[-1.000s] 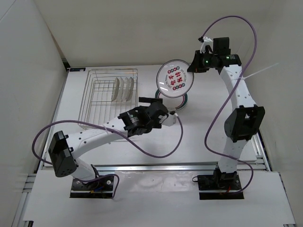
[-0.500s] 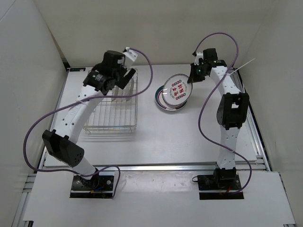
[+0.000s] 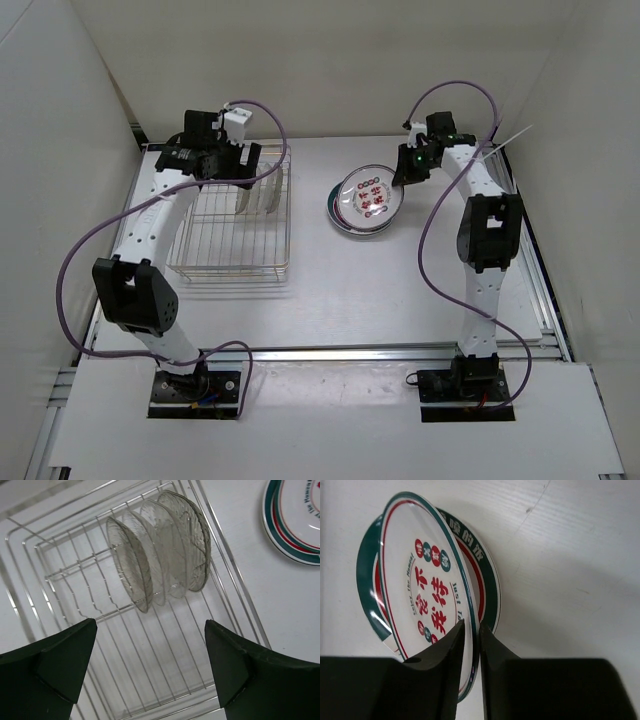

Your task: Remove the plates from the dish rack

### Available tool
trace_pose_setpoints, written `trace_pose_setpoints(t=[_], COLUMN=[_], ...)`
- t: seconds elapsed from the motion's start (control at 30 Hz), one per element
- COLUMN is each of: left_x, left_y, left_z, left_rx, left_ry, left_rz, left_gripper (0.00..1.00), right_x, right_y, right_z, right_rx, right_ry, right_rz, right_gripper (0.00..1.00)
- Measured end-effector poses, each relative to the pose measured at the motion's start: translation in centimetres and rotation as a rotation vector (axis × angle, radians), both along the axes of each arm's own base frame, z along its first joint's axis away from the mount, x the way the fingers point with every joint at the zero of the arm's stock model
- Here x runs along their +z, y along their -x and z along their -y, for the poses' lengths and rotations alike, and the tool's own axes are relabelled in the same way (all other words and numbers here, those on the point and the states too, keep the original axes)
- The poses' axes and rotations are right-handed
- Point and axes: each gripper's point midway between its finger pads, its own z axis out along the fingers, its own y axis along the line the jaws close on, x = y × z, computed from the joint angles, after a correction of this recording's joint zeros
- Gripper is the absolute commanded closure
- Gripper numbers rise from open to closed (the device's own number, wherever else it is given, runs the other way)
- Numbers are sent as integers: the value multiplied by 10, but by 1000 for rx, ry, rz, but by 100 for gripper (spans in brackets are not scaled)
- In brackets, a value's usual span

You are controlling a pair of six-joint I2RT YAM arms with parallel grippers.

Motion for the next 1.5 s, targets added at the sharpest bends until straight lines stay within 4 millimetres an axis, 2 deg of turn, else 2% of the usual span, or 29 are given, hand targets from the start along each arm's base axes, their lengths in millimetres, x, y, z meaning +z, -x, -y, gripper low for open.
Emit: trace_pose_setpoints(t=[0.03,0.17,0.2,0.27,0.3,0.33,0.4,0.6,0.67,0.73,0.83,1.0,1.17,1.47,1.5], left_x=[-4,-10,-9,-8,-8,-7,-7,-20,-29,-39,-53,-68,-77,-110,-111], left_y=[0,-3,-4,-7,-8,-8,-9,-23,-28,-33,-39,-49,-55,-62,-62], left_z=[1,6,7,8,8,8,8,3,-2,-5,-10,-13,-15,-13,-12], left_rx=[-3,-12,-12,-14,-12,-12,-11,-2,11,21,37,42,44,56,55], left_ry=[18,76,87,111,121,132,149,219,244,266,294,336,363,391,396], left_rz=[-9,-24,-22,-17,-17,-16,-18,-53,-73,-95,-125,-146,-158,-224,-231], left_gripper=[0,0,0,0,0,0,0,0,3,10,13,19,27,28,31], right_x=[-3,-15,-16,-17,-17,-17,-16,-8,3,20,47,68,65,64,64], right_y=[2,11,12,12,13,13,13,18,24,28,32,40,48,53,53], right_z=[0,0,0,-1,-2,-2,-3,-3,-2,-1,-1,-4,-9,-14,-14], right_rx=[3,16,17,21,25,23,33,42,45,49,61,81,100,118,118], right_ry=[2,2,2,-2,-6,-10,-14,-12,-11,-10,-12,-30,-50,-72,-72], right_rz=[-9,-44,-50,-51,-51,-54,-49,-40,-27,2,51,79,55,41,41], right_gripper=[66,57,49,41,24,13,0,0,0,0,0,1,2,2,2])
